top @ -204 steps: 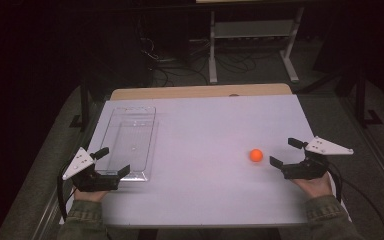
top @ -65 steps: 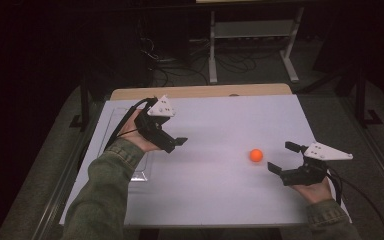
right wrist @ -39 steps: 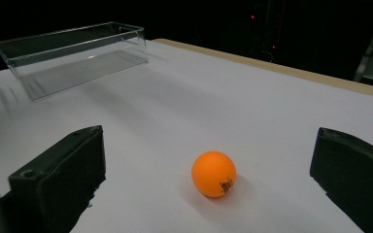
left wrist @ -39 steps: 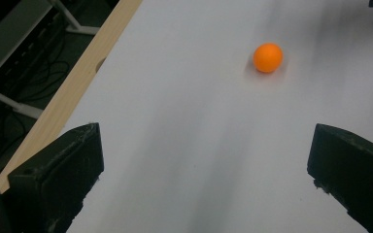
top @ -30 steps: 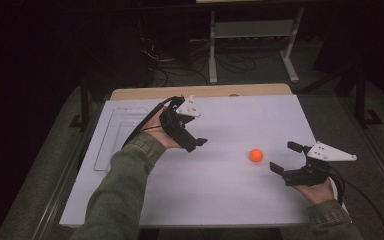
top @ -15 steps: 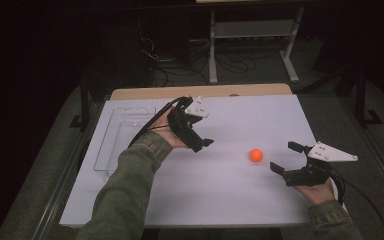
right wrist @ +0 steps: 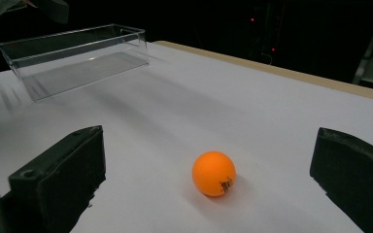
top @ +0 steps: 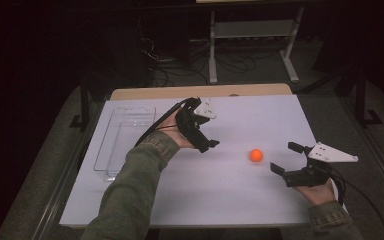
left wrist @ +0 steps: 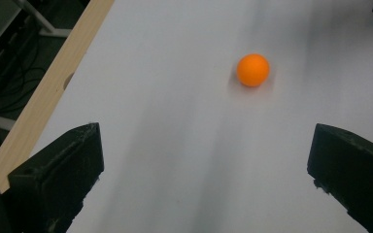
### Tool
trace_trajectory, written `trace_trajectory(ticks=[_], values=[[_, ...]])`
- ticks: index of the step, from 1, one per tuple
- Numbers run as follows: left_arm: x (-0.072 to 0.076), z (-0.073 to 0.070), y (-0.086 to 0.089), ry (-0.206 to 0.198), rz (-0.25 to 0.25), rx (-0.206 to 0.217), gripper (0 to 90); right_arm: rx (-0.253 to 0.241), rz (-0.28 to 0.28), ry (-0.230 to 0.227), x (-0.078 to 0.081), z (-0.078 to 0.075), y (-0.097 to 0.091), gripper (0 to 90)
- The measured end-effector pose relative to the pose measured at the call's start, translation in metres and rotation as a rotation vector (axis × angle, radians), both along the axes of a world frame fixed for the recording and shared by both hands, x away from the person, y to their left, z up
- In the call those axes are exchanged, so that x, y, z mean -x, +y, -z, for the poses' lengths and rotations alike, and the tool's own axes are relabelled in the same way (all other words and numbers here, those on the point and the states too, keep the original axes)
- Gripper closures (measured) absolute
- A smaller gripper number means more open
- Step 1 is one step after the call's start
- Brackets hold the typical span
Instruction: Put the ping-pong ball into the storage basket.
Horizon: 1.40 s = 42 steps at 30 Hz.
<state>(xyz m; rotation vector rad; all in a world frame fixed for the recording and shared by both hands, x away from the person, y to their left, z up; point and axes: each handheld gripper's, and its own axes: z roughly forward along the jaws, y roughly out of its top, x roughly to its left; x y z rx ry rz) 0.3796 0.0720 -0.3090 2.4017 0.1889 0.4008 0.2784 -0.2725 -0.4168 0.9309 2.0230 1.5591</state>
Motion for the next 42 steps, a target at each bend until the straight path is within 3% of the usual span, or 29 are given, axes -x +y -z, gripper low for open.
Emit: trace_trajectory(ticks=[17, 32, 42], values=[[-0.005, 0.007, -0.018, 0.005, 0.031, -0.027, 0.0, -0.003, 0.004, 0.000, 0.001, 0.000, -0.001, 0.0], [-0.010, 0.020, -0.048, 0.032, 0.084, -0.040, 0.0, -0.006, 0.005, 0.005, 0.001, 0.001, 0.000, 0.0], [-0.012, 0.028, -0.059, 0.041, 0.100, -0.059, 0.0, -0.007, 0.005, 0.004, 0.001, 0.001, 0.000, 0.0]])
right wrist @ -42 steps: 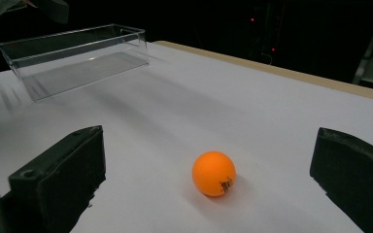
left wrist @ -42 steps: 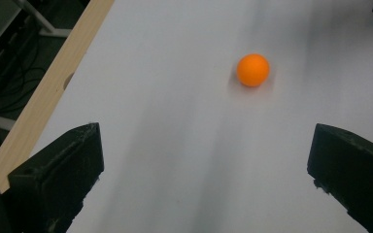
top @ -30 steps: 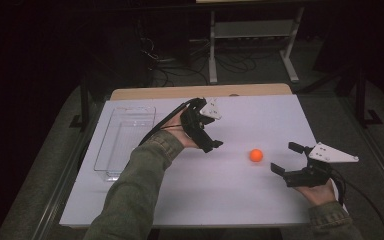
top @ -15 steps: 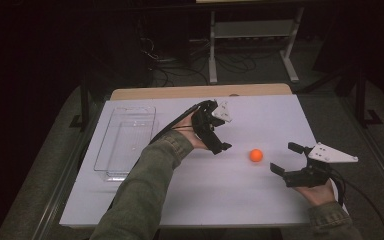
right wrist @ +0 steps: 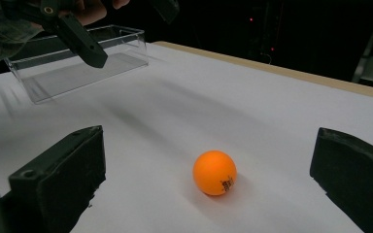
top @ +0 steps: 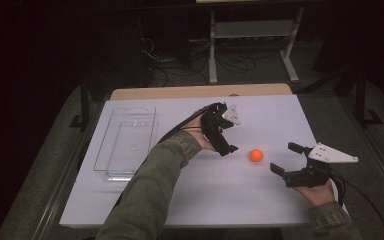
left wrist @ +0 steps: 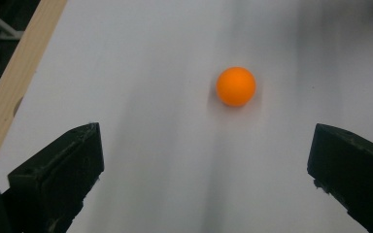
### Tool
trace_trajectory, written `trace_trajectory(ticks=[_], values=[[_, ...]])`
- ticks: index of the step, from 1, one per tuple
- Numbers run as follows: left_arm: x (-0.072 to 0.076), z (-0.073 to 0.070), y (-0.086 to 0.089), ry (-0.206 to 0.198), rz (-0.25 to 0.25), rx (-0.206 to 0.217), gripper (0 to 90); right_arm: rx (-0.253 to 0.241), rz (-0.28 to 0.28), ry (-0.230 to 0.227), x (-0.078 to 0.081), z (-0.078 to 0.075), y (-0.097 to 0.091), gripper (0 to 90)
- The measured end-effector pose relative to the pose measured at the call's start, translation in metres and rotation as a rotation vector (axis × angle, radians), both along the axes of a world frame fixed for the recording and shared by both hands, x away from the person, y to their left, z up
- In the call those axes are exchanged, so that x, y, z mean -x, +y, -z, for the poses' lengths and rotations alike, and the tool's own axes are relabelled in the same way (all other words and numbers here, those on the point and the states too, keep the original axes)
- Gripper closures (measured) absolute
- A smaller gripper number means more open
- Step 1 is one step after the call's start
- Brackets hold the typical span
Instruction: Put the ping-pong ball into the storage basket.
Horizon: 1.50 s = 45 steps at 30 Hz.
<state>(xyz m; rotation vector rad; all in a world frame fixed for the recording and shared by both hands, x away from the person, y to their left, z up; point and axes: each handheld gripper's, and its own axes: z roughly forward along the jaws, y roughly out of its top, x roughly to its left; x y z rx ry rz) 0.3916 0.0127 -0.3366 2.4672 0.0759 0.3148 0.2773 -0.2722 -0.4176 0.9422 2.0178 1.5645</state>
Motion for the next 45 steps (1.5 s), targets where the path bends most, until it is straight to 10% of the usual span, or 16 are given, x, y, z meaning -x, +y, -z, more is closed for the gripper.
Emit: trace_trajectory(ticks=[45], values=[[-0.003, 0.035, -0.040, 0.051, 0.069, -0.053, 0.0, 0.011, -0.006, -0.006, 0.003, 0.000, 0.001, 0.0]])
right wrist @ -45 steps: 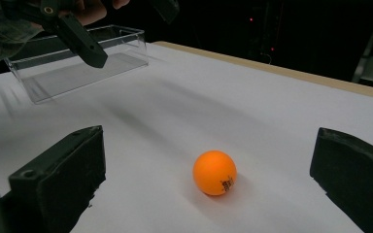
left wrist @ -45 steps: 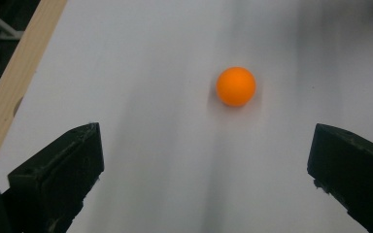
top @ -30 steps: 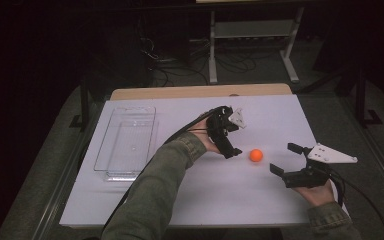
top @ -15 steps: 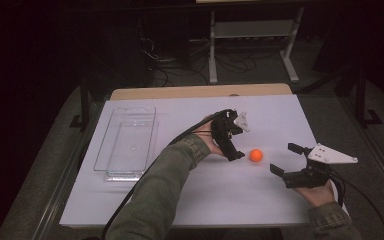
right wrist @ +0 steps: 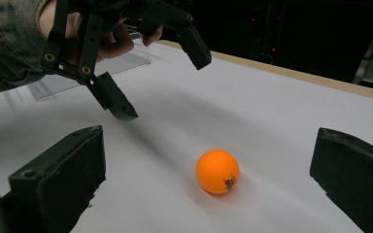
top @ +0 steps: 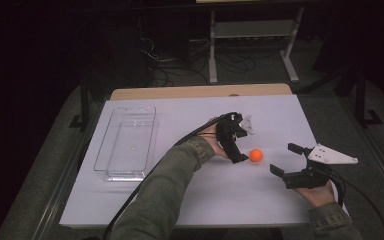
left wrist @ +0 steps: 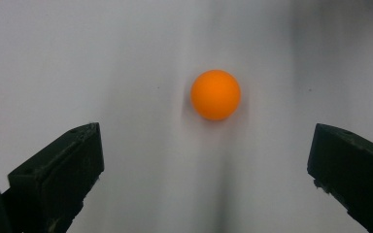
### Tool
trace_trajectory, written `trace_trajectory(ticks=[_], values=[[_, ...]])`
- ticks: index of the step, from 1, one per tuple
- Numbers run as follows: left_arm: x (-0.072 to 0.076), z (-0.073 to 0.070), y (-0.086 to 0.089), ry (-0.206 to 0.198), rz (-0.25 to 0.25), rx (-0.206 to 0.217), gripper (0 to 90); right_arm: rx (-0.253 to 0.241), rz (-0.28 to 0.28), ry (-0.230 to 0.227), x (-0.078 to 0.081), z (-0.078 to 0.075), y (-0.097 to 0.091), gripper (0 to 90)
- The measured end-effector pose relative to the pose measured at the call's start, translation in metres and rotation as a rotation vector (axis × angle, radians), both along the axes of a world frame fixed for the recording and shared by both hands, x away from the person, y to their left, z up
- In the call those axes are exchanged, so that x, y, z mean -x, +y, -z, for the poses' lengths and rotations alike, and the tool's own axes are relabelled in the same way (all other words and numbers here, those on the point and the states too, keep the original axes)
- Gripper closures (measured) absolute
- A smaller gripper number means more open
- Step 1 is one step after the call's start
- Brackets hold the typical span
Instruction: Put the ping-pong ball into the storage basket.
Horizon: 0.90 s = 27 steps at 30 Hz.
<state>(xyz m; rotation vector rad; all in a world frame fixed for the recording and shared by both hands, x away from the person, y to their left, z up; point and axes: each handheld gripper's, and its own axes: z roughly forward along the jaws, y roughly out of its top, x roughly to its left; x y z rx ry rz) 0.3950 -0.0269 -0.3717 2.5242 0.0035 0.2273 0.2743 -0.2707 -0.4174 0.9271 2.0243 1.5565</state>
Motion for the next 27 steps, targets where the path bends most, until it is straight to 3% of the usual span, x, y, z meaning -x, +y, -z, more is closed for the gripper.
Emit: trace_trajectory(ticks=[27], values=[[-0.002, 0.025, -0.024, 0.043, 0.030, 0.008, 0.0, -0.002, -0.003, -0.002, 0.002, -0.001, -0.001, 0.0]])
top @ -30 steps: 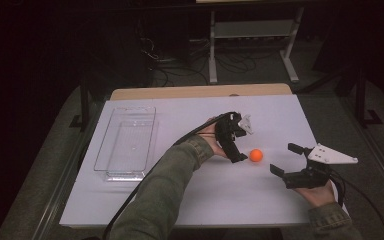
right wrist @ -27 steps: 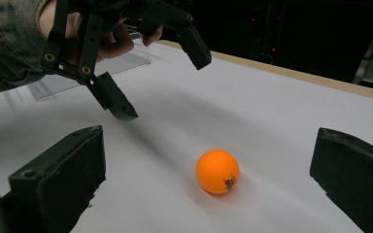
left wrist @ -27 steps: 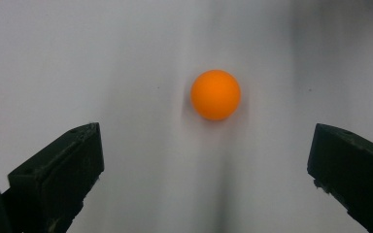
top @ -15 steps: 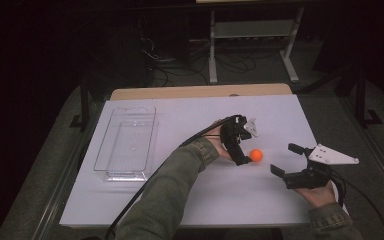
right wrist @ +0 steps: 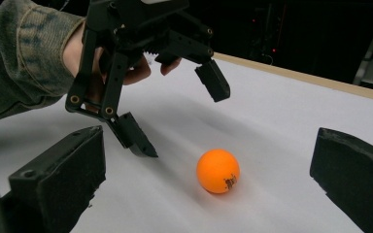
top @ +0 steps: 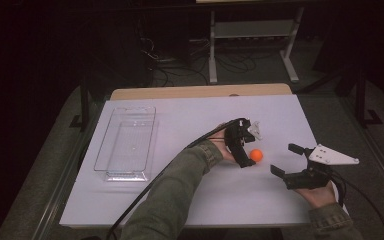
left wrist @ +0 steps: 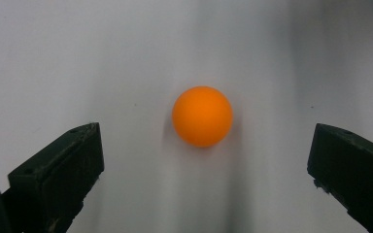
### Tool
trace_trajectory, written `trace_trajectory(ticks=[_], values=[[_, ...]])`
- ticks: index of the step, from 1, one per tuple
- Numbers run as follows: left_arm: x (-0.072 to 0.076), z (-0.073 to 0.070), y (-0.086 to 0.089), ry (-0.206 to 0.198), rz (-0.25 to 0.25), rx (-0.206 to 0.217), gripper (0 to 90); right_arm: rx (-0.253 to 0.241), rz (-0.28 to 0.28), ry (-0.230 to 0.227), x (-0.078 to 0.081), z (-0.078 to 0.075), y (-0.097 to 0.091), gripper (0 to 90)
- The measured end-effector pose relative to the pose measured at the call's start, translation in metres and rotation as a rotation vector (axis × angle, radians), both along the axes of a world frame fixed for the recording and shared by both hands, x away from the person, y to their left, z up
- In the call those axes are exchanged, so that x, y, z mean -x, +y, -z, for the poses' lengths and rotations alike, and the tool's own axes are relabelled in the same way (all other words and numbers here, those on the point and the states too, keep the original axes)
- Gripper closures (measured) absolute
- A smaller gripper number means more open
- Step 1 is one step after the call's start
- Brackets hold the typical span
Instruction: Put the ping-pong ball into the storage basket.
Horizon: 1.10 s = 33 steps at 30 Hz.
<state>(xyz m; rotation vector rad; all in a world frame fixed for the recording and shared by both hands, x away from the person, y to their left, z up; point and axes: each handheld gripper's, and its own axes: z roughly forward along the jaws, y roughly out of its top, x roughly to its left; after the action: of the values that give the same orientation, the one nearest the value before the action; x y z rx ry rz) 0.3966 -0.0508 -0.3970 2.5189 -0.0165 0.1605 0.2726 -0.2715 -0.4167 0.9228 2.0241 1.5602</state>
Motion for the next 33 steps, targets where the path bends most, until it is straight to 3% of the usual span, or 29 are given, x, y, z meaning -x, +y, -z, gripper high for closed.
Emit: trace_trajectory(ticks=[30, 33], values=[[-0.001, 0.022, -0.021, 0.036, 0.018, -0.021, 0.1, 0.004, -0.003, -0.003, 0.003, 0.000, 0.000, 0.0], [-0.001, 0.023, -0.021, 0.032, 0.025, -0.013, 3.8, 0.003, -0.003, -0.003, 0.003, 0.000, 0.000, 0.0]])
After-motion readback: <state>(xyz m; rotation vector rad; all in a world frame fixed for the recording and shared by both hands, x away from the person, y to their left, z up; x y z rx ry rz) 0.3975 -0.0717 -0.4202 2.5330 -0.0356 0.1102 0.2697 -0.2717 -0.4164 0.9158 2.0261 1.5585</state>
